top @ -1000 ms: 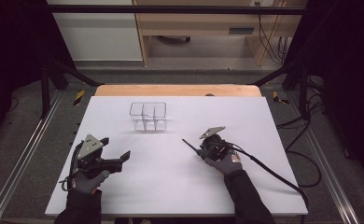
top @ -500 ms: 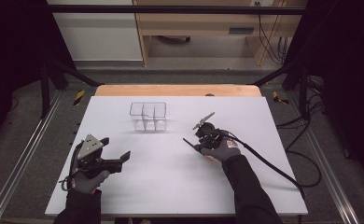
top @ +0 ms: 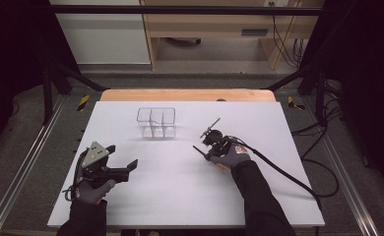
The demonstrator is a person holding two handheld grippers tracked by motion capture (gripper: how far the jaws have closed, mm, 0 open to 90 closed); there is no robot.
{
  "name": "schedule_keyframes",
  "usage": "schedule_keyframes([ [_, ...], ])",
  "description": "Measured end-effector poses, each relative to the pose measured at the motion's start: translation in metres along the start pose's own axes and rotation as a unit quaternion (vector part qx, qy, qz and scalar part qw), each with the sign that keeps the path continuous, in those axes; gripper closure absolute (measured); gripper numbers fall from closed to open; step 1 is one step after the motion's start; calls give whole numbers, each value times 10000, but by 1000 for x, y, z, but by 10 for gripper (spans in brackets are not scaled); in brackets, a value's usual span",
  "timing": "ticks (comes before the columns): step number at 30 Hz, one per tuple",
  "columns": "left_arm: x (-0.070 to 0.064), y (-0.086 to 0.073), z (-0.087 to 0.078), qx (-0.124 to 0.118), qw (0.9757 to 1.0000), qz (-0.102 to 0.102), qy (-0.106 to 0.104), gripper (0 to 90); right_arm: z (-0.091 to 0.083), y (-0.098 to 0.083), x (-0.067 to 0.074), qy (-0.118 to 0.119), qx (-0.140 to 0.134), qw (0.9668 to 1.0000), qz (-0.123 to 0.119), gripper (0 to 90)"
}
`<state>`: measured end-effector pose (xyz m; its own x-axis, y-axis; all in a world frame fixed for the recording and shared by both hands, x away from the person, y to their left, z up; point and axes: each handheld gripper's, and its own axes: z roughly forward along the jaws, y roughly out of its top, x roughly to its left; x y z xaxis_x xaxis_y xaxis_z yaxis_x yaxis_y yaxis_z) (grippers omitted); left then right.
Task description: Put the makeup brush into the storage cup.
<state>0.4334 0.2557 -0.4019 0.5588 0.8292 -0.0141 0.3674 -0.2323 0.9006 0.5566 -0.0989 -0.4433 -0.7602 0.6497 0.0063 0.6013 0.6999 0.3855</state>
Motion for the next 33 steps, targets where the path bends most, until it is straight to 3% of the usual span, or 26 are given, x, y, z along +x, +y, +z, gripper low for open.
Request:
schedule_keyframes([
  [14,0,0,0,3,10000,6,-2,51,6,2,2,16,290,9996,-15,777],
  [19,0,0,0,12,10000,6,0,51,7,1,3,19,304,9995,75,831],
  [33,0,0,0,12,10000,9,-4,52,6,1,4,18,291,9995,87,839],
])
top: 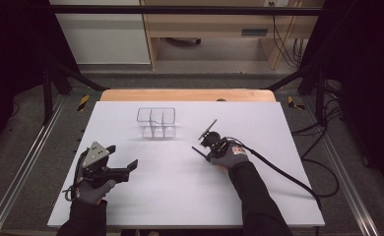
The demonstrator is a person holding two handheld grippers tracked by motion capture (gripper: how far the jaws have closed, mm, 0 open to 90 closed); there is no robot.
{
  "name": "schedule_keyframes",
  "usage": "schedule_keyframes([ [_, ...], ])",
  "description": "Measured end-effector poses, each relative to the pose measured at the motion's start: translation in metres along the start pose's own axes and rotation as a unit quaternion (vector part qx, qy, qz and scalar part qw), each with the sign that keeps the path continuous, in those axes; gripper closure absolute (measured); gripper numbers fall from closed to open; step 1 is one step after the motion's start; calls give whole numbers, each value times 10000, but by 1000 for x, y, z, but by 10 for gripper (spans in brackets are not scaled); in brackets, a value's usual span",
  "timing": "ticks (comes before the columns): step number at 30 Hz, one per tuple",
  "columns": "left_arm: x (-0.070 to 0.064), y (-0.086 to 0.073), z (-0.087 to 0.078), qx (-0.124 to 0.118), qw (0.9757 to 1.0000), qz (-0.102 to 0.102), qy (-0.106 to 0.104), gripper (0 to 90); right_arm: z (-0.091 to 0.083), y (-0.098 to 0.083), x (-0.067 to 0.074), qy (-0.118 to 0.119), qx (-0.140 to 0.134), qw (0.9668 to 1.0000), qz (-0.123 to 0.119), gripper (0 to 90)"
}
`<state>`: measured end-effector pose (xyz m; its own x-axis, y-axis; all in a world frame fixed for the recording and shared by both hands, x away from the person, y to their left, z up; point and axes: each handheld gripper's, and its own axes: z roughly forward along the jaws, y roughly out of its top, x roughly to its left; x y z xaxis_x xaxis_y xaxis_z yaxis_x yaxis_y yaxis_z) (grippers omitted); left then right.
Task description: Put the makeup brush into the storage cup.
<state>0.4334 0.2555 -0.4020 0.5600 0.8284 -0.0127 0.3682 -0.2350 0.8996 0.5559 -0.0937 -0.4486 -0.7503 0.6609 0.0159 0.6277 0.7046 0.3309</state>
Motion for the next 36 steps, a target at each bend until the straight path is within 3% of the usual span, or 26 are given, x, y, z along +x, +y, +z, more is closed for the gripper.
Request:
schedule_keyframes([
  [5,0,0,0,-4,10000,-1,-5,53,-5,0,0,32,-116,9999,-29,839],
  [16,-1,0,2,24,10000,5,-8,52,-45,-5,3,23,-617,9981,-83,839],
  [26,-2,-1,4,28,10000,-51,-18,52,-69,-12,8,131,-1220,9923,-142,839],
  [30,-6,-1,6,-1,9999,-79,-83,52,-81,-18,14,177,-1579,9871,-189,839],
  [36,-10,0,10,63,9999,48,-138,52,-87,-21,17,291,-1602,9860,-357,839],
])
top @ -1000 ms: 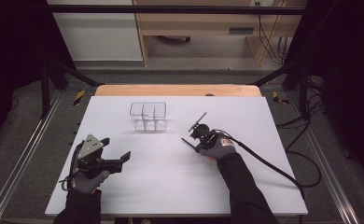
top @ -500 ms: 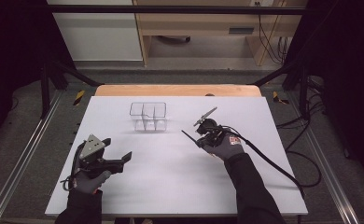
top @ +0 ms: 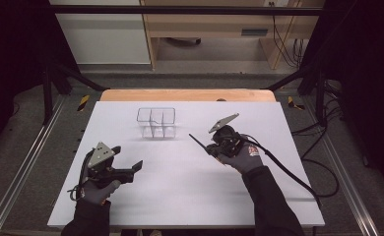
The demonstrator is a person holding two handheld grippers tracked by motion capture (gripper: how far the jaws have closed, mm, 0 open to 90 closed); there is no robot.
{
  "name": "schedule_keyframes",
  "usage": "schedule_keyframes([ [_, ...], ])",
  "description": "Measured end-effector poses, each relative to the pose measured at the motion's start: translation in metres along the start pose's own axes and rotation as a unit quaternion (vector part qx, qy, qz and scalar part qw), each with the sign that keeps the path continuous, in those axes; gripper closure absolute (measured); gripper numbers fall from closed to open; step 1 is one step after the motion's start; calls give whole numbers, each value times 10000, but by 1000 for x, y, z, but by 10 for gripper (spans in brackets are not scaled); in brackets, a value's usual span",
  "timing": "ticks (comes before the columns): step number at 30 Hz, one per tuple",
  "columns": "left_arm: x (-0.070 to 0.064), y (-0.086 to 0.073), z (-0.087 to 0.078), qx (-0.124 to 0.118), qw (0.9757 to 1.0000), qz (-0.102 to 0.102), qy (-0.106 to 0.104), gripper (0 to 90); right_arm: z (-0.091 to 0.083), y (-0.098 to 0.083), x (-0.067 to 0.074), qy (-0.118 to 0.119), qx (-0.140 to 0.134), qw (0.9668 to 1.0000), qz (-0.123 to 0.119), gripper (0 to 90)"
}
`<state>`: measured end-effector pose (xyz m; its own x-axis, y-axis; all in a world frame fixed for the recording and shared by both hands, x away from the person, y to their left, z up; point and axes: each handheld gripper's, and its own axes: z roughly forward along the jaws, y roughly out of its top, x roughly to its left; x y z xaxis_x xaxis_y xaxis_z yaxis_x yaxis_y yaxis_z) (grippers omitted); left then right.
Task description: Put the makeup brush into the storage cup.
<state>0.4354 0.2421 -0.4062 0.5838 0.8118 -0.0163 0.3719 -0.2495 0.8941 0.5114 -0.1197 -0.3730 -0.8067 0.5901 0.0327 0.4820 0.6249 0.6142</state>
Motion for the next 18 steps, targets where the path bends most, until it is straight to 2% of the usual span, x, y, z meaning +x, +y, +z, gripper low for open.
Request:
schedule_keyframes([
  [4,-4,3,5,107,9996,264,-49,52,-3,1,1,133,172,9998,-19,839],
  [9,-11,12,7,167,9970,745,-101,49,-9,2,3,207,343,9992,-62,839],
  [15,-17,31,8,254,9901,1366,-209,49,-14,5,8,304,429,9985,-117,839],
  [18,-22,40,9,266,9853,1676,-207,49,-16,7,12,360,435,9983,-169,840],
])
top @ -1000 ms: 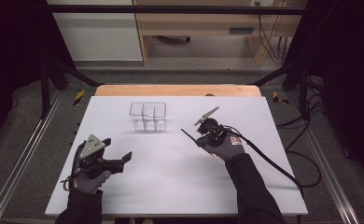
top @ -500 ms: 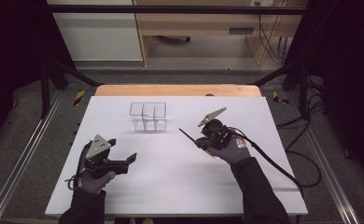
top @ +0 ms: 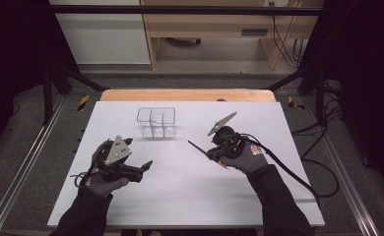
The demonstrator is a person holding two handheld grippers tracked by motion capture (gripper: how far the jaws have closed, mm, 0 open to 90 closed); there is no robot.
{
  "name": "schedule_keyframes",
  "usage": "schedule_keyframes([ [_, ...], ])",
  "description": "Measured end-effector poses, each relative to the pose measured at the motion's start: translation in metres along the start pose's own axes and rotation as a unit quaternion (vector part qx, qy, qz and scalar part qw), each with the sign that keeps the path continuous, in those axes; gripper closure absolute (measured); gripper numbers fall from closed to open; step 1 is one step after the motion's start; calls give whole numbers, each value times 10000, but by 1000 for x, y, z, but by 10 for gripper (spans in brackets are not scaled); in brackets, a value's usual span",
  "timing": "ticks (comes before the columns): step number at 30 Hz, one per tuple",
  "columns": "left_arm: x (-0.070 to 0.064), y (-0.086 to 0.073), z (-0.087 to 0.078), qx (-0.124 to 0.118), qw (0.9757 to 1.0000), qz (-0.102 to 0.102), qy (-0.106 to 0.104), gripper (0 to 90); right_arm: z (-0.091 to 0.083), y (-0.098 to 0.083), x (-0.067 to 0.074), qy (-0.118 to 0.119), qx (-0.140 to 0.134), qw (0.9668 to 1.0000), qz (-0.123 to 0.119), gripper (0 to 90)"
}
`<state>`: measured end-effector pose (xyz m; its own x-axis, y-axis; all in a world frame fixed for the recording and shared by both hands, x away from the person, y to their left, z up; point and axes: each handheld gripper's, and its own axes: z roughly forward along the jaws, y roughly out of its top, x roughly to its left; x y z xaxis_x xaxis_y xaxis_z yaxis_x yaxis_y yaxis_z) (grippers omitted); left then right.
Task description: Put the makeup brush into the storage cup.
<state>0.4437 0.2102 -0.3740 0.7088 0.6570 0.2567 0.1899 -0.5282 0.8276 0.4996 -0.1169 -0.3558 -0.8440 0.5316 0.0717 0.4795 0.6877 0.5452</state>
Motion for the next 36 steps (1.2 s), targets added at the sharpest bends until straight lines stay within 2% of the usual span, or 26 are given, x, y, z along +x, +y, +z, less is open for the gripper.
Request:
schedule_keyframes([
  [2,-3,8,1,46,9997,231,-81,49,-2,1,3,81,-55,9999,-37,839],
  [3,-3,8,1,46,9997,231,-81,49,-2,1,3,81,-55,9999,-37,839],
  [5,-6,13,2,67,9991,404,-122,49,-2,1,4,84,-34,9999,-54,839],
  [9,-13,19,5,155,9970,753,-129,53,-3,2,8,147,9,9998,-116,839],
  [13,-19,24,7,188,9946,1005,-175,53,-3,4,11,180,54,9997,-185,839],
  [18,-25,31,9,225,9908,1316,-239,58,-3,8,16,270,50,9993,-249,839],
  [24,-33,40,9,182,9869,1577,-292,61,-2,11,21,331,37,9989,-325,839],
  [28,-39,43,10,193,9832,1791,-284,62,-1,13,27,397,51,9983,-420,839],
  [30,-44,45,12,236,9802,1947,-292,62,-1,14,28,423,69,9981,-439,839],
  [31,-44,45,12,236,9802,1947,-292,63,-1,15,28,448,75,9980,-443,839],
  [34,-48,46,15,301,9765,2112,-295,63,0,16,29,471,110,9978,-454,839],
  [36,-51,47,17,296,9753,2165,-321,68,2,18,31,515,146,9973,-497,839],
])
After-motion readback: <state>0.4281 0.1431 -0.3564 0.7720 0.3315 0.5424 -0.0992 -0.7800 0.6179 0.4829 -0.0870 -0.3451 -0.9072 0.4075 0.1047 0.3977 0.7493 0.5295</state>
